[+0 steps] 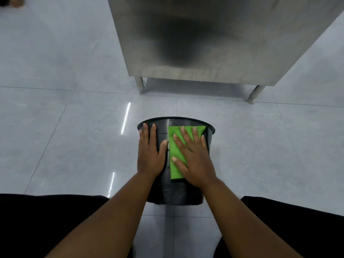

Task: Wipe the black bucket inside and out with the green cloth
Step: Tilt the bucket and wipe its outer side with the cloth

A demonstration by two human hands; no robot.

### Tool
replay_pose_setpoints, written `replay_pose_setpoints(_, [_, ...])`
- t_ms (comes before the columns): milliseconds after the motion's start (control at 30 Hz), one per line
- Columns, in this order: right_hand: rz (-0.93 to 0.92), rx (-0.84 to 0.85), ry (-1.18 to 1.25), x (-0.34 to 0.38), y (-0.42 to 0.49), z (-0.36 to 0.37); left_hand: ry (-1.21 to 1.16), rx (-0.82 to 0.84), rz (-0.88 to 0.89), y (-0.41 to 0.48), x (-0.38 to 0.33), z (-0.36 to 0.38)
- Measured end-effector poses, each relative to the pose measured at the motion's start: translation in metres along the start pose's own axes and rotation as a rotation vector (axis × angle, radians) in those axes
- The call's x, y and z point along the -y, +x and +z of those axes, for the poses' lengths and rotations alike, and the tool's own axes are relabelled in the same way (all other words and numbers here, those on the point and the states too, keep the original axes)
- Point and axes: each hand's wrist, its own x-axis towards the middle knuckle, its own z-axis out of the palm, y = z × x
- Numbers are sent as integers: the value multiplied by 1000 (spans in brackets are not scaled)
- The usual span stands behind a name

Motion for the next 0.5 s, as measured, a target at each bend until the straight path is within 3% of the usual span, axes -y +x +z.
replay_pose_setpoints(67, [156, -66, 161, -20, -2, 2, -16, 3, -30, 0, 4, -3])
replay_pose_setpoints(167, [559, -87, 542, -28, -13, 8, -54, 11, -73, -2, 7, -7])
replay_pose_setpoints(267, [715, -91, 585, -12, -16, 12, -71, -2, -65, -2, 9, -13])
replay_pose_setpoints(367, [665, -115, 445, 8, -15, 5, -166, 14, -76, -9, 18, -11])
replay_pose_setpoints(500, [264, -59, -90, 24, -31, 2, -270, 45, -269, -30, 30, -3])
